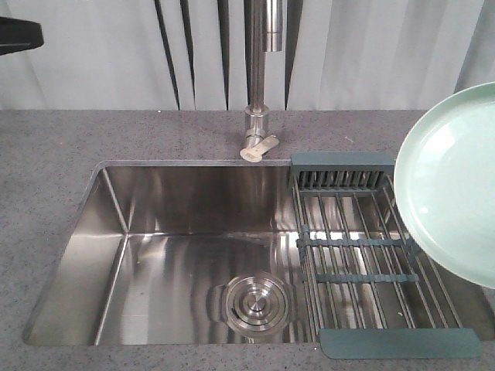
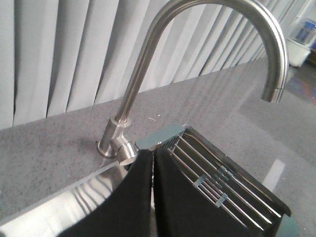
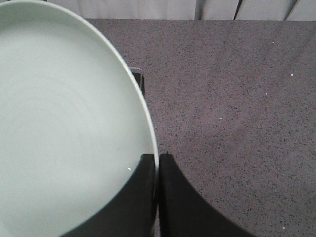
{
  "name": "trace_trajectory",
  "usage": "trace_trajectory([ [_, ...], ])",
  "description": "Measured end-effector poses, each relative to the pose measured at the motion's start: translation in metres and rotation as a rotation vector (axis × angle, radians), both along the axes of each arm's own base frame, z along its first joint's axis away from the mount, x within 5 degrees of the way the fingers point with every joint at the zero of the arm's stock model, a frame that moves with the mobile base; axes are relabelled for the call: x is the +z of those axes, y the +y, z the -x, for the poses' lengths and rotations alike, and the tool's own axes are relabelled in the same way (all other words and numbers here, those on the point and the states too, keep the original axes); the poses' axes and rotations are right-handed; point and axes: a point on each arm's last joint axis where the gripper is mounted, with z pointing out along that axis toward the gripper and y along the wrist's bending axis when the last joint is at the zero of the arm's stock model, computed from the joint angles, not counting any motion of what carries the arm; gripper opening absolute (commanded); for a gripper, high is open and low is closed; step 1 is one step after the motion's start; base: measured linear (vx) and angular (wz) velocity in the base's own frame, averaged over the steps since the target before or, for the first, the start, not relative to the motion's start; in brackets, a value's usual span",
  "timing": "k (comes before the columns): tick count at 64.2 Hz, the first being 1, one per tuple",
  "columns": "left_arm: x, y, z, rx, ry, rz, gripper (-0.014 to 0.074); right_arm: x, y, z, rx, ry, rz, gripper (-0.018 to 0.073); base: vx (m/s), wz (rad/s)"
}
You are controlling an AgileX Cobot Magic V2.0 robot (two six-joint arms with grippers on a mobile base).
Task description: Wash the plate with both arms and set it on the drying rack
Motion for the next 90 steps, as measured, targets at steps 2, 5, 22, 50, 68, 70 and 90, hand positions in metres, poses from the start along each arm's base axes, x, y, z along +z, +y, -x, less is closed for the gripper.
trace_trajectory([
  [2, -0.003, 0.004, 0.009, 0.021, 0.012, 0.005, -0.0008, 0.000, 0.000, 0.000, 0.000, 0.002, -0.001, -0.0007, 0.00, 0.00],
  [5, -0.006, 0.008, 0.023, 0.051, 0.026, 0.010, -0.0008, 0.000, 0.000, 0.000, 0.003, 0.005, -0.004, -0.0007, 0.00, 0.00],
  [22, -0.021, -0.007, 0.102, 0.139, 0.045, 0.019, -0.0008, -0.002, 0.009, 0.001, 0.093, 0.031, -0.035, -0.0007, 0.00, 0.00],
  [50, -0.046, -0.046, 0.177, 0.131, 0.008, 0.003, -0.0008, -0.005, 0.012, 0.003, 0.150, 0.067, -0.015, -0.0007, 0.00, 0.00],
  [68, -0.051, -0.046, 0.177, 0.131, 0.021, 0.009, -0.0008, -0.016, 0.024, -0.018, 0.286, 0.161, -0.057, -0.0007, 0.00, 0.00],
  [70, -0.050, -0.046, 0.177, 0.131, 0.020, 0.009, -0.0008, -0.018, 0.026, -0.024, 0.314, 0.173, -0.073, -0.0007, 0.00, 0.00],
  [90, -0.049, -0.047, 0.179, 0.131, 0.012, 0.005, -0.0007, -0.046, 0.055, -0.090, 0.600, 0.220, -0.255, -0.0006, 0.00, 0.00],
])
